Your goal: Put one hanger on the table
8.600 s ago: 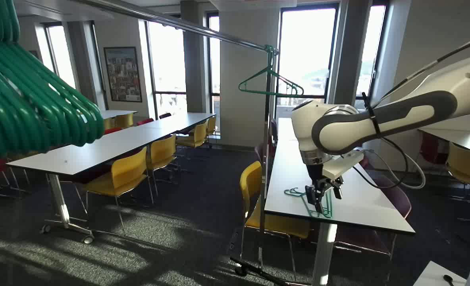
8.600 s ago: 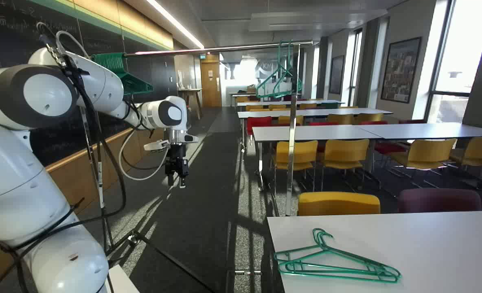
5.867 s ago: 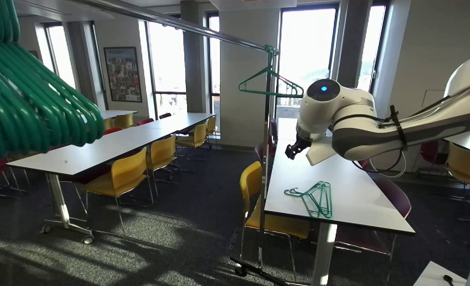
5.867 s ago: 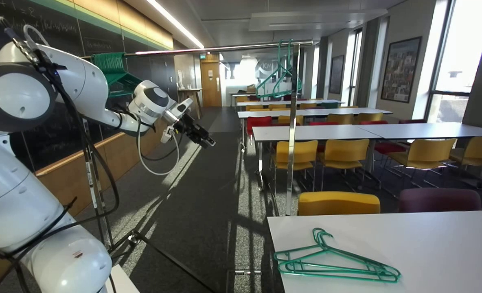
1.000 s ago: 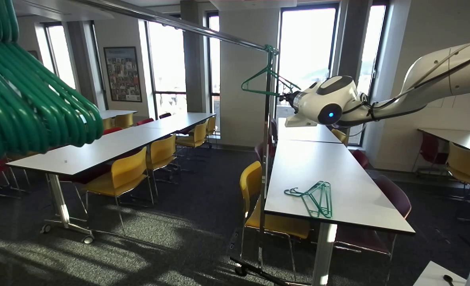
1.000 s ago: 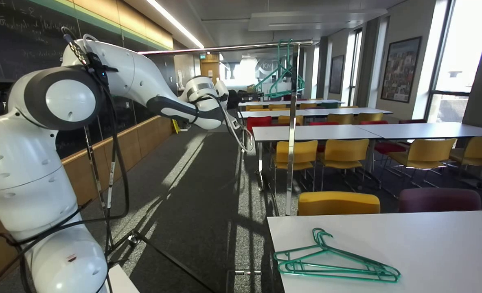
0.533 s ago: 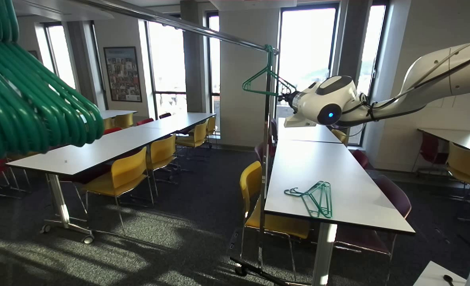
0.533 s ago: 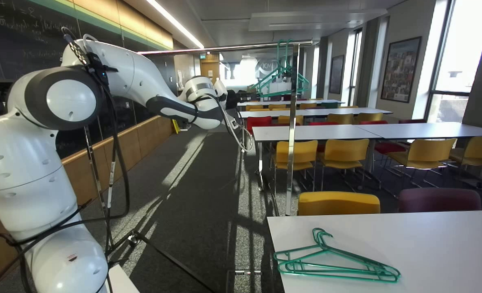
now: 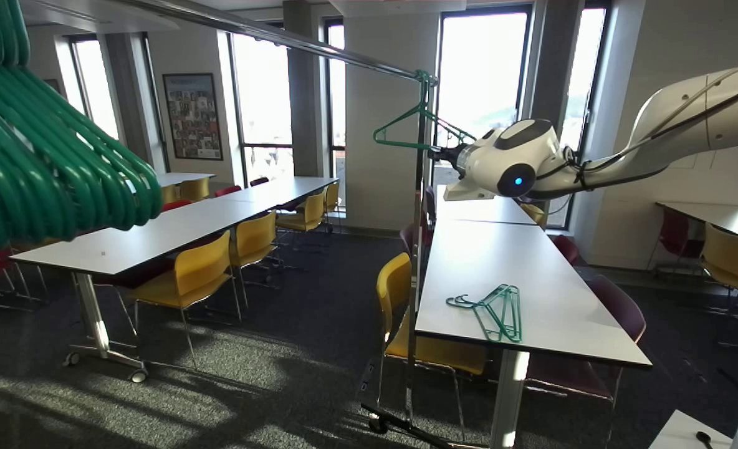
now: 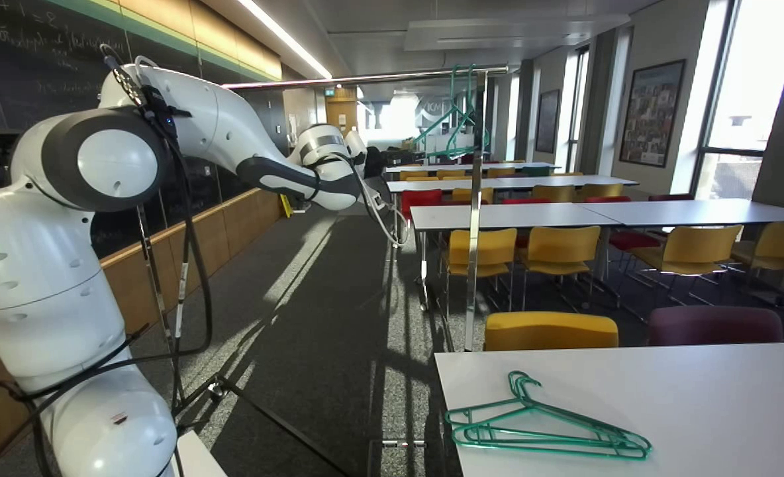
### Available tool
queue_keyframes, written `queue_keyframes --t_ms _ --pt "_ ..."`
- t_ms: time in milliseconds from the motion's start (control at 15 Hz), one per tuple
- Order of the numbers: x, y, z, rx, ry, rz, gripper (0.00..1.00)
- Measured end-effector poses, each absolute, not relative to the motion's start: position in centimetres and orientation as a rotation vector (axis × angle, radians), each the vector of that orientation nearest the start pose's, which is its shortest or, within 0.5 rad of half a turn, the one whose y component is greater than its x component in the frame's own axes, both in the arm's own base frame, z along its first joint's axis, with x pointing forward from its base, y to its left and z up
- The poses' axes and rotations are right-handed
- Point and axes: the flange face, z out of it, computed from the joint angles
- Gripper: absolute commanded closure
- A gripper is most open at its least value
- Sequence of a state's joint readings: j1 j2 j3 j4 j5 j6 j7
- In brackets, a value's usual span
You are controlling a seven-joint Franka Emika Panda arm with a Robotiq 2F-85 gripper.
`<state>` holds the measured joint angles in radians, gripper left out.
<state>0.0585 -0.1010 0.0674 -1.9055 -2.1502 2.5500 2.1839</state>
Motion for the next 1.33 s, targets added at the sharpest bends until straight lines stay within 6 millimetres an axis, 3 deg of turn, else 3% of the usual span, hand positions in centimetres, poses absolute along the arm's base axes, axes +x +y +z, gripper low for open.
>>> queue_keyframes --t_ms 200,267,333,467,1067,1333 --pt "56.7 9.5 60.6 -2.263 0.385 -2.511 0.00" --pt "56.6 9.8 60.5 -2.264 0.378 -2.507 0.04" --pt "56.6 10.0 60.5 -2.263 0.373 -2.505 0.27" --pt "56.5 10.3 60.5 -2.261 0.366 -2.503 0.31" --pt "56.5 10.5 60.4 -2.263 0.362 -2.500 0.98" --pt "56.5 10.5 60.3 -2.265 0.361 -2.498 0.98"
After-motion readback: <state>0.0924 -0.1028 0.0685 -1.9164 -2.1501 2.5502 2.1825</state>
